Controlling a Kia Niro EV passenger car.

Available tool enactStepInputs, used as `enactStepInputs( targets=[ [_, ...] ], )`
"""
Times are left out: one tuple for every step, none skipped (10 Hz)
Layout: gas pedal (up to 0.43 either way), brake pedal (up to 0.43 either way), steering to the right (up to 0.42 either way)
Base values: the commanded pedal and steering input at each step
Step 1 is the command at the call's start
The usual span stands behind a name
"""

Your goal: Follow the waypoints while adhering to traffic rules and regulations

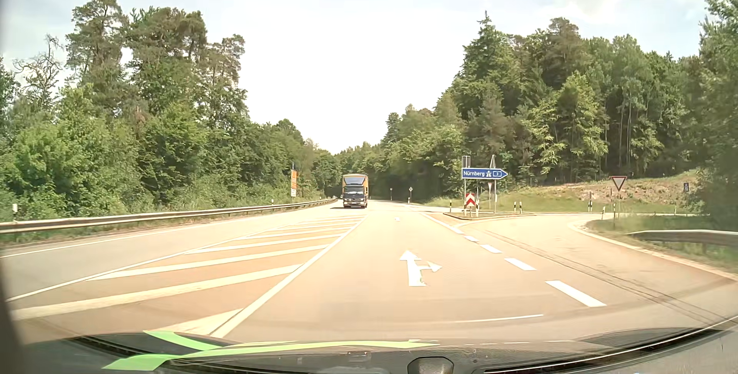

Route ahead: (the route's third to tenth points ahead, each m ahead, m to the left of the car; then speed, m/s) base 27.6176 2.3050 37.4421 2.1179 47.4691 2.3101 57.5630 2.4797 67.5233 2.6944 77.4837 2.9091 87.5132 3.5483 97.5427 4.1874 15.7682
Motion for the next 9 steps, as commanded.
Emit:
enactStepInputs(
  targets=[
    [0.268, 0.000, -0.002],
    [0.268, 0.000, -0.002],
    [0.268, 0.000, -0.002],
    [0.268, 0.000, -0.002],
    [0.268, 0.000, -0.002],
    [0.268, 0.000, -0.002],
    [0.268, 0.000, -0.002],
    [0.268, 0.000, -0.002],
    [0.268, 0.000, -0.003]
  ],
)
